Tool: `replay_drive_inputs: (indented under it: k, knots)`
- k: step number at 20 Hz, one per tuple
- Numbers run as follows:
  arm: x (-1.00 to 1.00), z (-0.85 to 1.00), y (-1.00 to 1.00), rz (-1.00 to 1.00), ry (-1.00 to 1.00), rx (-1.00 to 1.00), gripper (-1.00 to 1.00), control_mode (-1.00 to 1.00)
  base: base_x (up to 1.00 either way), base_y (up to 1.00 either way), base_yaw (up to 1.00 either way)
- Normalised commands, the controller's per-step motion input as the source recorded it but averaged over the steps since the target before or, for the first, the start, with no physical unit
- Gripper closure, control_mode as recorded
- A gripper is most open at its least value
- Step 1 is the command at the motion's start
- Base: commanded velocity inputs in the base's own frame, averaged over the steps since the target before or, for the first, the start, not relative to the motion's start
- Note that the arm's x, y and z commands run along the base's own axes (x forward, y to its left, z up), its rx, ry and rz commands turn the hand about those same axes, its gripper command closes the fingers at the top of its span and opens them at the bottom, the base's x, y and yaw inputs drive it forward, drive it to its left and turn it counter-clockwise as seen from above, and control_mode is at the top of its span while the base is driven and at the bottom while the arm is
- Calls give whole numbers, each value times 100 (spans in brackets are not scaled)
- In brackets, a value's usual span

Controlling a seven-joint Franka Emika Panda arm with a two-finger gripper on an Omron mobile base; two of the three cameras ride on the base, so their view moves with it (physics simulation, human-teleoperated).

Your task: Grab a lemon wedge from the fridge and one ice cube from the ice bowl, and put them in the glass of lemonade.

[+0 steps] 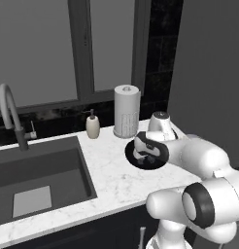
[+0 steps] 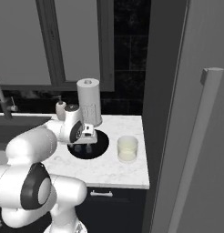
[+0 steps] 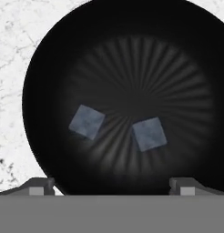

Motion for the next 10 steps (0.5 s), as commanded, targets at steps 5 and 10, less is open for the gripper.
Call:
replay_drive_inputs:
  k: [5,10]
  knots:
    - [0,-1,-1,25,7,0,-100,-100,0,0,0]
    - [0,-20,0,17,0,0,-100,-100,0,0,0]
